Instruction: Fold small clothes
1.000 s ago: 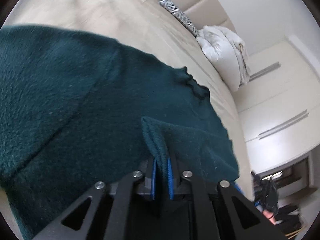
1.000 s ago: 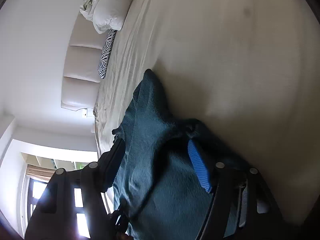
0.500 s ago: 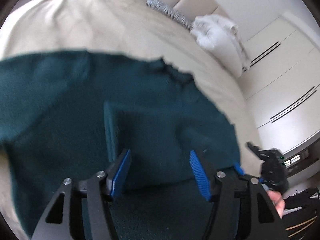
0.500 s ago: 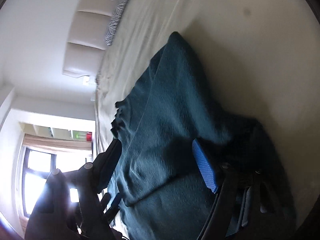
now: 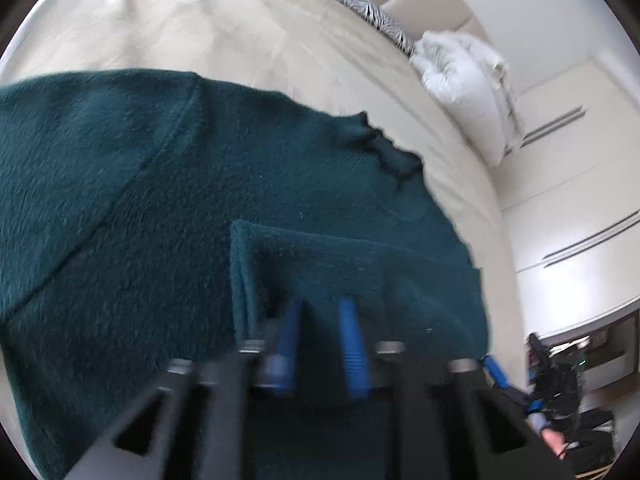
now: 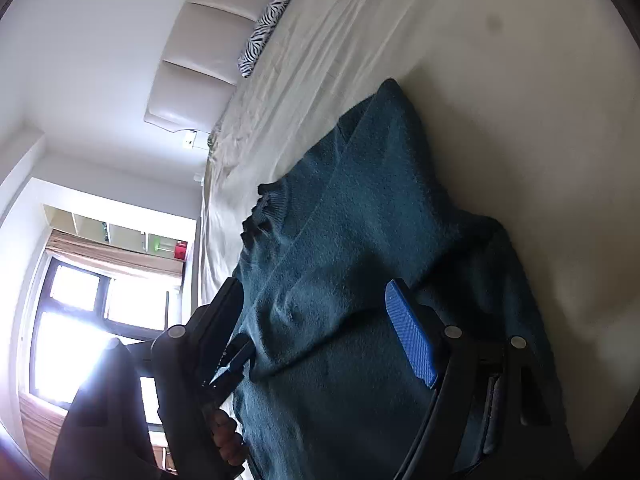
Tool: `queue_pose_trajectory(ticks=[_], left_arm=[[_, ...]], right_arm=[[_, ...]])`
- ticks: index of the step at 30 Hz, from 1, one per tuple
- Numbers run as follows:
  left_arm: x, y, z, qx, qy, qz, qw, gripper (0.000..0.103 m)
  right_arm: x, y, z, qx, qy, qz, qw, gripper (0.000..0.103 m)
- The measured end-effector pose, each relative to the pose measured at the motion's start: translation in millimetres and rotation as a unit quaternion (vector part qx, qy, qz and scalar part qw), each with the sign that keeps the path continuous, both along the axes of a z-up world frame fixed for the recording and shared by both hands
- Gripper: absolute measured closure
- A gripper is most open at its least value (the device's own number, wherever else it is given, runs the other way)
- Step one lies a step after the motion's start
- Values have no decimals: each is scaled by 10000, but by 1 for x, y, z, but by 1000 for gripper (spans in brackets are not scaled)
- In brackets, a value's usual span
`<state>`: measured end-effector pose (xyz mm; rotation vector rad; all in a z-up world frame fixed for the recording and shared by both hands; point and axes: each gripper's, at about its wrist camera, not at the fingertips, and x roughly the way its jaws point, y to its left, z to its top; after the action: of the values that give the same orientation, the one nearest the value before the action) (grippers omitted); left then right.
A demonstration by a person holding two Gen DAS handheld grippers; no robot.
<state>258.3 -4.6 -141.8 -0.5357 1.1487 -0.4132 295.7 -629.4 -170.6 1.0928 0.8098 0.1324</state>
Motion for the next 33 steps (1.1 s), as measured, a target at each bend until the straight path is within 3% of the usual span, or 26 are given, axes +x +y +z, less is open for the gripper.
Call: queue_pose_trajectory(ticks=[3,8,13,14,15,17,18,22,24,27,33], left_arm=[[7,-3,9,281,-138,-187,9993,103],[16,18,41,507,-660,-75,9965,103],[15,31,37,510,-656,192,9964,102],[10,31,31,486,-602,161,9969,88],[8,29,27,421,-536,104,9976,60],[-2,27,20,314,-453,57,9985,27],[-6,24,17,326,-462,50,9984,24],[-8,7,10,408,-458,-98,9981,29],[-5,0,6,517,-374,-126,9979,63],[1,1,-1,653,-246,-71,9975,90],[10,17,19,491,-392,-115,9980,95]], right_arm=[[7,0,-7,-8,147,8,9999,29],[9,-10,-6,215,-41,-123,9997,29],[21,-11,-3,268,-120,-204,9994,29],[24,-9,-5,252,-67,-188,9995,29],[26,-7,-8,202,-42,-149,9997,29],[29,-2,-14,84,35,-92,9999,29],[29,0,-16,33,38,-54,10000,30],[28,3,-17,-119,-63,32,9999,30],[28,4,-14,-221,-67,95,9997,30],[28,5,-7,-362,-113,142,9992,29],[32,4,-17,-363,103,201,9991,30]])
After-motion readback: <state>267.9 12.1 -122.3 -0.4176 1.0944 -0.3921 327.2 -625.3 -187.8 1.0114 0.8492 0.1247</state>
